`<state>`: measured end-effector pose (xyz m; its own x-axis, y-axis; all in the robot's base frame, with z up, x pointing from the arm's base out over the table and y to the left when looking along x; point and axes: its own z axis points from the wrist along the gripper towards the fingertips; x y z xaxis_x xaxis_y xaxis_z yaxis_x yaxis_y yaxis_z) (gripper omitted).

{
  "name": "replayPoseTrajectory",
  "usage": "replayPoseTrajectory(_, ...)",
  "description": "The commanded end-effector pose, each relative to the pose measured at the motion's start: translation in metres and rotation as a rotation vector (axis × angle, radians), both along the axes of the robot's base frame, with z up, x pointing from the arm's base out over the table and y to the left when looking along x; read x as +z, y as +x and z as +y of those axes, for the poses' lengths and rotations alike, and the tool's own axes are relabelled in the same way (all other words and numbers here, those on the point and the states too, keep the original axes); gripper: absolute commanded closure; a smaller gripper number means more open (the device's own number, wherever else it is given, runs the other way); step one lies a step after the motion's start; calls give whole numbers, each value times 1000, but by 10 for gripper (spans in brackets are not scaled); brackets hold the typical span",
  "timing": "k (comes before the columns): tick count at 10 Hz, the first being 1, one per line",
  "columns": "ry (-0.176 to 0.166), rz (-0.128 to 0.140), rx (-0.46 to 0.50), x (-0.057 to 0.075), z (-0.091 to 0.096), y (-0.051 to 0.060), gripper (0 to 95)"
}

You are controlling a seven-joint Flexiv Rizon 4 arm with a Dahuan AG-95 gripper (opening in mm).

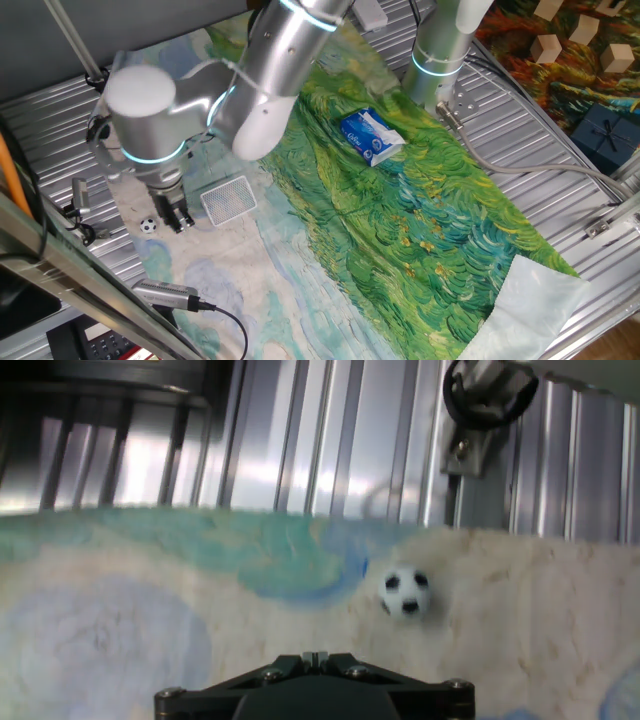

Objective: Push the soccer ball into the goal

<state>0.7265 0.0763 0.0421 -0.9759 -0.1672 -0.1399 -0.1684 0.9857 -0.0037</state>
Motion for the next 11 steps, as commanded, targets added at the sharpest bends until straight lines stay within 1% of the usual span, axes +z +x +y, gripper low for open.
replayPoseTrajectory(1,-1,-4,3,-7,0,8,950)
replayPoseTrajectory(2,-2,-4,5,-11,1,12,950)
replayPoseTrajectory(4,-7,-3,9,-14,0,18,950)
replayPoseTrajectory(7,-9,-2,21,-19,-7,26,950)
replayPoseTrajectory(11,-7,0,19,-24,-8,30,950)
